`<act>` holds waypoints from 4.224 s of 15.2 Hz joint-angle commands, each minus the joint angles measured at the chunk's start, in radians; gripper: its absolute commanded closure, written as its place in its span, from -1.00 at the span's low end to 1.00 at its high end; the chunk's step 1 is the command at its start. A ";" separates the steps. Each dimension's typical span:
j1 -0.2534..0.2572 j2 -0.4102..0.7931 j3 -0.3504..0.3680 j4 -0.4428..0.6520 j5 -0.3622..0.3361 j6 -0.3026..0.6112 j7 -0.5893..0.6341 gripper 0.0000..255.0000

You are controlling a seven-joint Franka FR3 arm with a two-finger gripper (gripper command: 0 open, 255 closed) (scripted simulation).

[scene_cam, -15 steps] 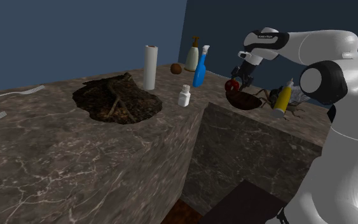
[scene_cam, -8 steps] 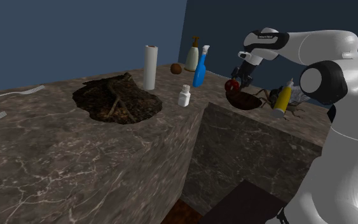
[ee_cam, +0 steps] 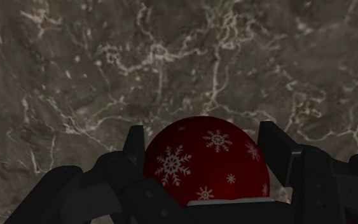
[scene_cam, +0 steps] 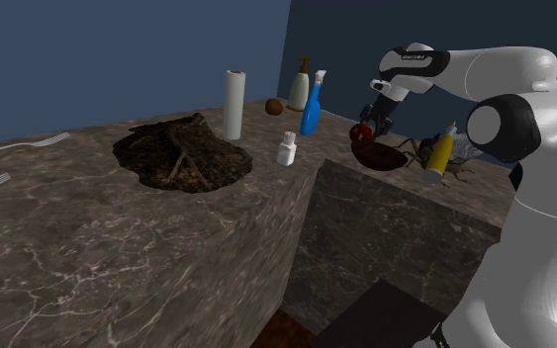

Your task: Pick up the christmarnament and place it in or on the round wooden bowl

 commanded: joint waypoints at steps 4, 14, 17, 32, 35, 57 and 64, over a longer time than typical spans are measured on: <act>-0.012 0.009 -0.001 0.061 0.004 -0.056 0.008 1.00; -0.068 0.056 0.000 0.249 0.038 -0.211 0.019 1.00; -0.095 0.078 0.002 0.317 0.057 -0.264 0.021 1.00; 0.155 -0.491 0.124 -0.102 -0.416 -0.177 0.330 1.00; 0.120 -0.638 0.230 -0.229 -0.499 -0.176 0.417 1.00; 0.078 -0.742 0.263 -0.479 -0.552 -0.024 0.455 -1.00; 0.080 -0.742 0.273 -0.413 -0.547 -0.091 0.453 -1.00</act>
